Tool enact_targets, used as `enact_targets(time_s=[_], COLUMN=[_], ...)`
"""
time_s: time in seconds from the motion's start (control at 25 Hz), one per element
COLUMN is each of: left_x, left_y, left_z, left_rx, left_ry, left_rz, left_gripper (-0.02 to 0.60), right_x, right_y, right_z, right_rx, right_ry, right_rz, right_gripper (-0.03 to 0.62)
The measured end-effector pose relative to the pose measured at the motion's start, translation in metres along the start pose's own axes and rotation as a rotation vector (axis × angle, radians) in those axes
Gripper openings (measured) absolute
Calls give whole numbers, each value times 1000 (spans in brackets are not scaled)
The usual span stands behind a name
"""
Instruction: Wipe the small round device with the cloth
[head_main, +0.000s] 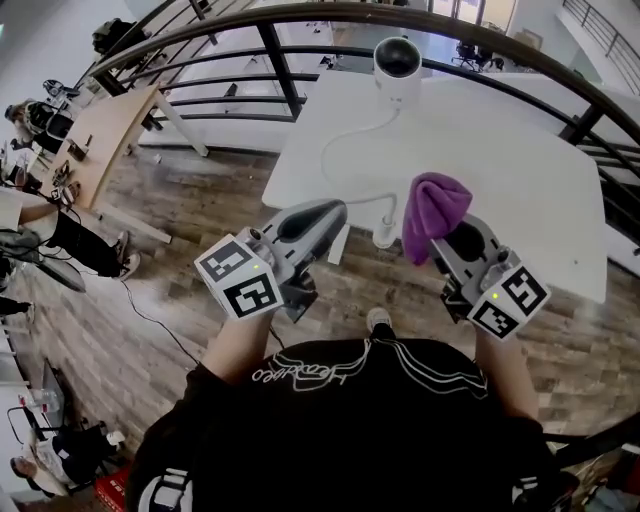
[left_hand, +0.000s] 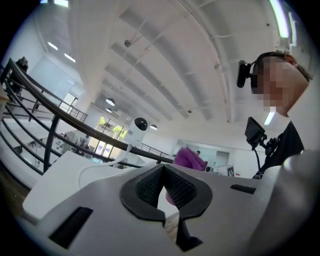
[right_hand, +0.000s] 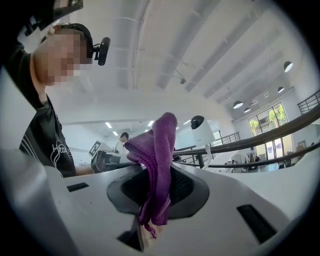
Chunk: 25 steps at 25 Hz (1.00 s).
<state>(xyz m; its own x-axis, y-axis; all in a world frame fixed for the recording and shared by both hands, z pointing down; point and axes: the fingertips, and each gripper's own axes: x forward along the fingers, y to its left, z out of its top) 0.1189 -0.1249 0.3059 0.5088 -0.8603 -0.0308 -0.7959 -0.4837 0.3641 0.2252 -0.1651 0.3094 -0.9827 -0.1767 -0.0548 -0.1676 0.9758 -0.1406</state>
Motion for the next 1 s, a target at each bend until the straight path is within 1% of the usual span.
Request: enact_targets(time_s=[0.12,0.2,0.44,0.68,1.0], left_x=[-31,-44,-58,-75,-87], left_y=[-30,-41,-53,-70,-83], left_z=[-8,-13,-21,-20,-22], left_rx=[93,131,109,90,104], left_ry=[14,24,19,6,1], left_rz=[-6,-20,-25,-34,-40], left_gripper=[9,9,9,9,9], right_x=[-11,-12,-19,-26,-29], right_y=[39,53,70,93,110], right_z=[-11,-15,-17,-17,-17], right_rx=[35,49,94,83,81], right_ry=[-6,-11,-17,-6,-6], right_rz=[-11,-19,-47,-67,-66], right_gripper=[66,66,66,66,66])
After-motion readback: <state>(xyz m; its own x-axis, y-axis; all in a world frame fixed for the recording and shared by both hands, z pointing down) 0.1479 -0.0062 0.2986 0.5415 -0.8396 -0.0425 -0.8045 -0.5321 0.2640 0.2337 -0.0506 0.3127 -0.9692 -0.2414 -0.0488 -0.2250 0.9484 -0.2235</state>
